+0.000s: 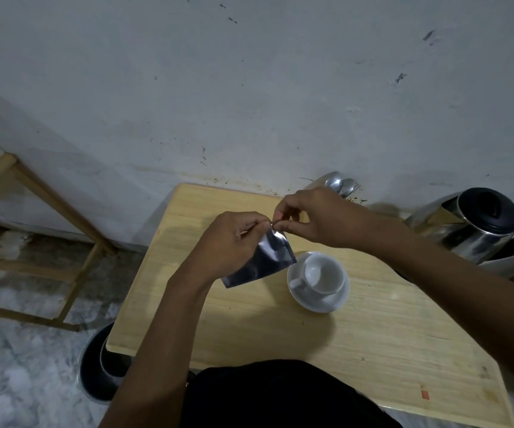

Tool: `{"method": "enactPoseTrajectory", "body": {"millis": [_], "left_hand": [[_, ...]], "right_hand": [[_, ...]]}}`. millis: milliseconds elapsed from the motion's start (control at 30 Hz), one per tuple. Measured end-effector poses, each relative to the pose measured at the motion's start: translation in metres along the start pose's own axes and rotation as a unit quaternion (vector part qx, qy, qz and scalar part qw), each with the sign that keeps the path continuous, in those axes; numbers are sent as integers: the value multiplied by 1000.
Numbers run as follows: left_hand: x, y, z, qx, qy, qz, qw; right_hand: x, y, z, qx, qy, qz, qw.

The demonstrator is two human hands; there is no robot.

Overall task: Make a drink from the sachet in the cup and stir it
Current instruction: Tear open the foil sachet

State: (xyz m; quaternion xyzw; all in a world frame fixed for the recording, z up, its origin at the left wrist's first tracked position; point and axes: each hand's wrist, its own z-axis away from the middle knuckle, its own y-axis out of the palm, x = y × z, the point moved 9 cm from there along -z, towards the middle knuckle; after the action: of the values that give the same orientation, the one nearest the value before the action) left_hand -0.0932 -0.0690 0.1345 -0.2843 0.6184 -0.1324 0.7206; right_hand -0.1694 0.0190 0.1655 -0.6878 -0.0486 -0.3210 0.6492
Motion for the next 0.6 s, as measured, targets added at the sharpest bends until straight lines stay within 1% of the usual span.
{"method": "enactPoseTrajectory", "body": {"millis": [100, 167, 233, 300, 400, 467, 600], "left_hand": [[-7, 0, -1, -4, 23, -62, 998], [-13, 0, -1, -16, 43, -88, 995], [-17, 0, 0, -28, 54, -95, 994], [-15, -1, -1, -38, 45, -60, 996], [-9, -2, -2, -38, 23, 28, 999], [-10, -2, -1, -37, 13, 90, 995], [-8, -3, 1, -47, -30, 169, 984]], "right_hand": [[-3, 1, -3, 57, -1, 14, 998], [-1, 3, -3, 91, -14, 65, 994], [6, 3, -3, 95, -35, 106, 989], [17, -1, 0, 55, -75, 121, 988], [31, -5, 5, -8, -131, 137, 982], [36, -5, 8, -37, -157, 163, 973], [46, -8, 14, -99, -210, 223, 947]]}}
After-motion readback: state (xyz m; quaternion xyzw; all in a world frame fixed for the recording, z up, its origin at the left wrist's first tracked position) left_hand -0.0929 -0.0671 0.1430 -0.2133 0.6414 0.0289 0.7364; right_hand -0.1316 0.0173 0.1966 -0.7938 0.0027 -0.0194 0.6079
